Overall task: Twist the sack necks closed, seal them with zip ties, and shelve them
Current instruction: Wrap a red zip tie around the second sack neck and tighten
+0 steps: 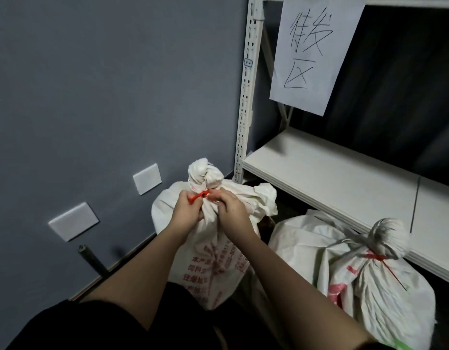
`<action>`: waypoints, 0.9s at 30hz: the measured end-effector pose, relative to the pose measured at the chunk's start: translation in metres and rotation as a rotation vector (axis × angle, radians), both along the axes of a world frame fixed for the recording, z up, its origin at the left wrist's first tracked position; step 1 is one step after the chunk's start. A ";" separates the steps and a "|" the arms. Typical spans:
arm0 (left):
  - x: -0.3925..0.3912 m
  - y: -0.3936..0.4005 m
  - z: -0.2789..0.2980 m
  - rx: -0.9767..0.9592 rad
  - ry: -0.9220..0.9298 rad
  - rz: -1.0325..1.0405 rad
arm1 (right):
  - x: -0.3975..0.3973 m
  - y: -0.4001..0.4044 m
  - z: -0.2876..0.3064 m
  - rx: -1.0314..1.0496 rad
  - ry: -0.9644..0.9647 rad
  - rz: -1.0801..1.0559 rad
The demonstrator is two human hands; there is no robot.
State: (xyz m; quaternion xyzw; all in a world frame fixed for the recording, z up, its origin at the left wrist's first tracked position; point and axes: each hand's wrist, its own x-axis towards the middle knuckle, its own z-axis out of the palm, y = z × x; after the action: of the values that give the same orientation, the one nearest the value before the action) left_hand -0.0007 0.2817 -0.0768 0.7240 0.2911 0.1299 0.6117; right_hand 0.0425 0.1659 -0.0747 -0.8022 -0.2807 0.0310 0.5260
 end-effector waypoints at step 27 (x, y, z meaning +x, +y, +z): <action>0.006 -0.082 0.067 0.583 -0.056 -0.121 | 0.013 -0.146 0.036 -0.228 0.252 -0.135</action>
State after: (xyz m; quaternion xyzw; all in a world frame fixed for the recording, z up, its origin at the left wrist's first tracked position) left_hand 0.0056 0.2002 -0.0094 0.8813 0.1807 0.1912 0.3925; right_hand 0.0551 0.0196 -0.0390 -0.8635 -0.1528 0.1274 0.4634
